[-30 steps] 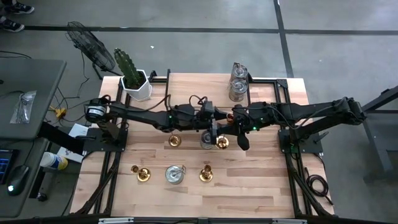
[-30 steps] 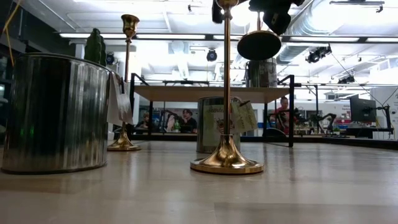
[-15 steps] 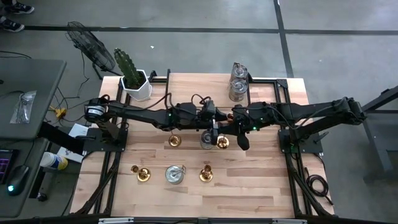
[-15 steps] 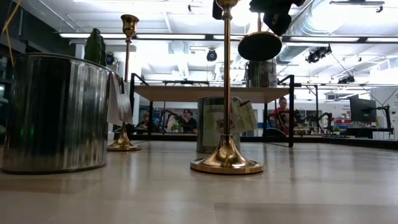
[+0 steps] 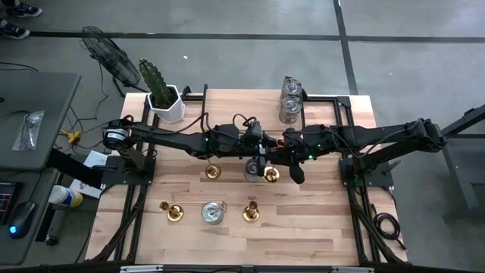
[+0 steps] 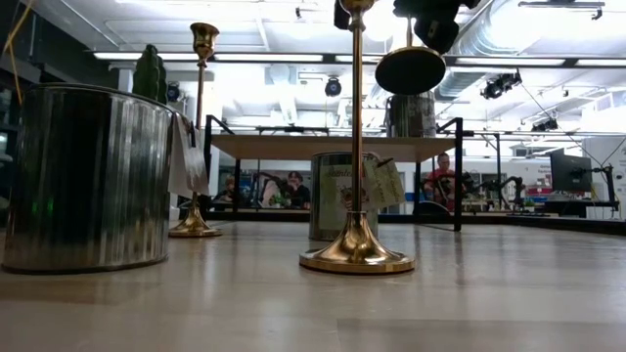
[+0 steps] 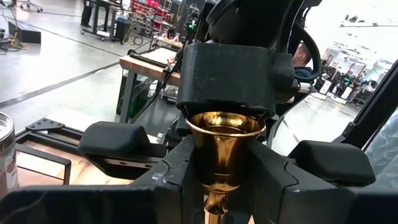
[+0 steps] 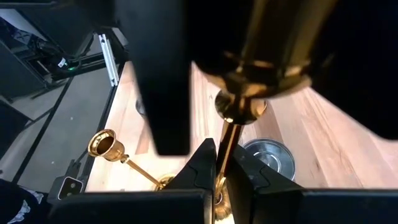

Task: Pick & Place candle stick holders
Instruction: Put the gold candle holder on the shelf

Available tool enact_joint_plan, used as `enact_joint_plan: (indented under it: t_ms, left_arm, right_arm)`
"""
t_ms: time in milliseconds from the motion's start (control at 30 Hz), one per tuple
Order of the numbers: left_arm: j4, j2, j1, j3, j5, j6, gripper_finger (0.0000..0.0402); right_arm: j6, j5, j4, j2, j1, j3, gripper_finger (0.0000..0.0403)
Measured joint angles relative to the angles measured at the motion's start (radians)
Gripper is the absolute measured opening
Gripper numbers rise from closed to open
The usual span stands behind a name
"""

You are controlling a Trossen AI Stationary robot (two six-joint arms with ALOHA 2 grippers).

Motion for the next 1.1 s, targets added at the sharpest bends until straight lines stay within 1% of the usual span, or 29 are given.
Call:
enact_joint_plan:
  t_ms: [133, 300, 467, 600, 800, 900, 1000, 1100]
  left_arm:
    - [0.000, 0.000, 0.000, 0.000, 0.002, 0.000, 0.0099]
    - [-0.001, 0.000, -0.001, 0.000, 0.002, -0.001, 0.0100]
    - [-0.005, 0.000, 0.000, 0.000, -0.003, 0.000, 0.0102]
    - [-0.014, 0.000, -0.001, -0.001, -0.005, -0.001, 0.0102]
    - [-0.024, 0.000, -0.001, -0.001, -0.017, 0.008, 0.0102]
    - [-0.031, 0.000, -0.001, -0.001, -0.029, 0.016, 0.0103]
    - [-0.056, -0.011, -0.001, -0.002, -0.072, 0.052, 0.0103]
    - [-0.091, -0.043, -0.001, -0.002, -0.157, 0.092, 0.0103]
  right_arm:
    - [0.003, 0.000, 0.000, 0.000, 0.000, 0.000, 0.0014]
    - [0.006, -0.019, -0.001, 0.000, 0.000, 0.000, 0.0035]
    - [0.003, 0.013, -0.014, 0.000, 0.000, 0.000, 0.0058]
    - [0.030, 0.015, -0.045, 0.000, 0.000, 0.002, 0.0097]
    - [0.055, 0.002, -0.110, -0.015, 0.000, 0.002, 0.0179]
    - [0.055, 0.001, -0.152, -0.034, 0.000, 0.002, 0.0213]
    - [0.056, 0.017, -0.200, -0.066, -0.001, 0.002, 0.0231]
    - [0.067, 0.034, -0.249, -0.104, -0.001, 0.002, 0.0235]
